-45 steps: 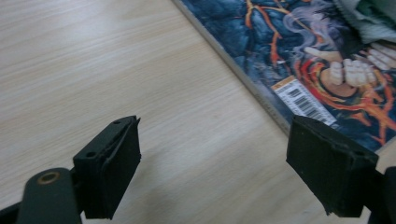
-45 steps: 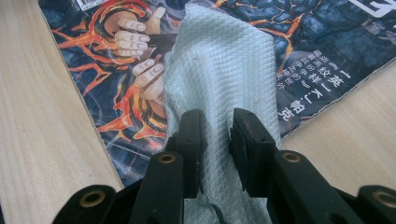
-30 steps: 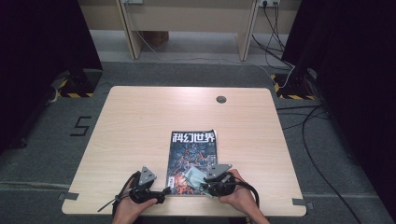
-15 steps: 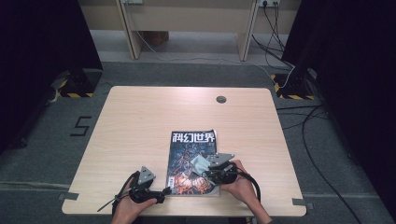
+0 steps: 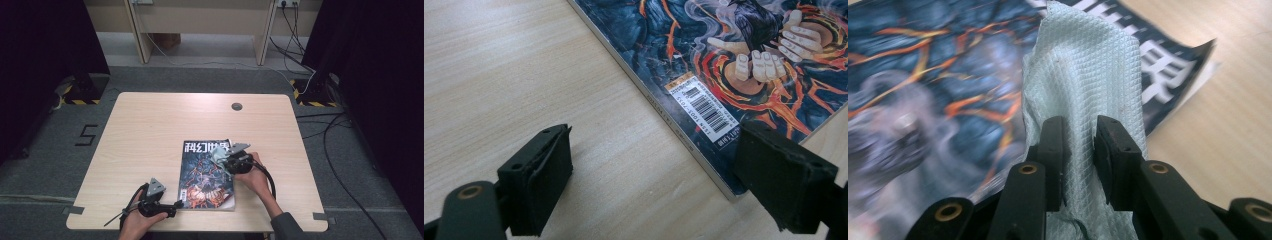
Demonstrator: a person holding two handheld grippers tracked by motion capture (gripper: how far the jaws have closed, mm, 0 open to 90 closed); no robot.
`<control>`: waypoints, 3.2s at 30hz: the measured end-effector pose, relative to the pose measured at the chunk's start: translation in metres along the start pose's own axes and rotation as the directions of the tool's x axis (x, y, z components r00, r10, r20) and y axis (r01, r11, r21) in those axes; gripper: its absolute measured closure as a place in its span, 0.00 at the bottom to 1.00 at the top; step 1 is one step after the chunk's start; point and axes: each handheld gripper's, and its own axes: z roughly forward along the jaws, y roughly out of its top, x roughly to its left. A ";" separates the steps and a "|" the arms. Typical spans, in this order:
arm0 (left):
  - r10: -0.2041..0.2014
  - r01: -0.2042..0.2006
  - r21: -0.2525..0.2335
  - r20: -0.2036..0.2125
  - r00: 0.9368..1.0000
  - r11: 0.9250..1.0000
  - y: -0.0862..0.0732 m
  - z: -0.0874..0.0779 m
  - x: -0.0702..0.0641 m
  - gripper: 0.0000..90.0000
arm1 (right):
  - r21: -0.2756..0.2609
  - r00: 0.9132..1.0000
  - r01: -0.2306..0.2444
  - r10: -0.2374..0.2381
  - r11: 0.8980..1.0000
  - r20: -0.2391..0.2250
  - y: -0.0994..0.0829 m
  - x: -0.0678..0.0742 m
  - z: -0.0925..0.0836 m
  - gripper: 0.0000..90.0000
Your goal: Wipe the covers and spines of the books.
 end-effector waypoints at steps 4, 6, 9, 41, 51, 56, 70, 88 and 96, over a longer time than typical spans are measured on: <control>0.002 -0.002 0.002 0.002 1.000 1.000 0.000 0.000 0.000 0.16 | -0.001 0.999 -0.028 0.028 1.000 0.029 0.008 -0.014 0.009 0.82; 0.002 -0.002 0.001 -0.001 1.000 1.000 0.000 0.000 0.000 0.16 | -0.005 0.998 -0.036 0.036 0.999 0.043 0.011 -0.020 0.013 0.82; 0.002 -0.002 0.001 0.002 1.000 1.000 0.000 0.000 0.000 0.16 | -0.009 0.997 -0.054 0.055 0.998 0.059 0.014 -0.028 0.017 0.82; 0.000 0.000 0.001 0.001 1.000 1.000 0.000 0.000 0.000 0.16 | -0.008 0.995 0.096 -0.096 0.995 -0.007 0.044 0.021 0.035 0.83; 0.003 -0.003 0.001 0.001 1.000 1.000 0.000 0.000 0.001 0.16 | 0.004 0.997 0.050 -0.050 0.999 0.051 0.065 0.008 0.055 0.83; 0.003 -0.003 0.002 0.000 1.000 1.000 0.000 0.000 0.000 0.16 | 0.001 0.997 0.067 -0.067 0.998 0.048 0.076 0.014 0.064 0.84; 0.000 0.000 -0.003 -0.003 1.000 1.000 -0.001 0.000 0.000 0.16 | 0.007 0.986 0.163 -0.162 0.987 -0.046 0.101 0.046 0.078 0.84; 0.002 -0.002 0.004 -0.001 1.000 1.000 -0.001 -0.001 -0.001 0.16 | -0.071 0.962 0.213 -0.222 0.974 -0.157 0.043 0.059 0.033 0.83; 0.004 -0.004 0.004 0.001 1.000 1.000 -0.001 -0.001 -0.001 0.16 | -0.058 0.970 0.184 -0.191 0.981 -0.153 0.029 0.048 0.021 0.83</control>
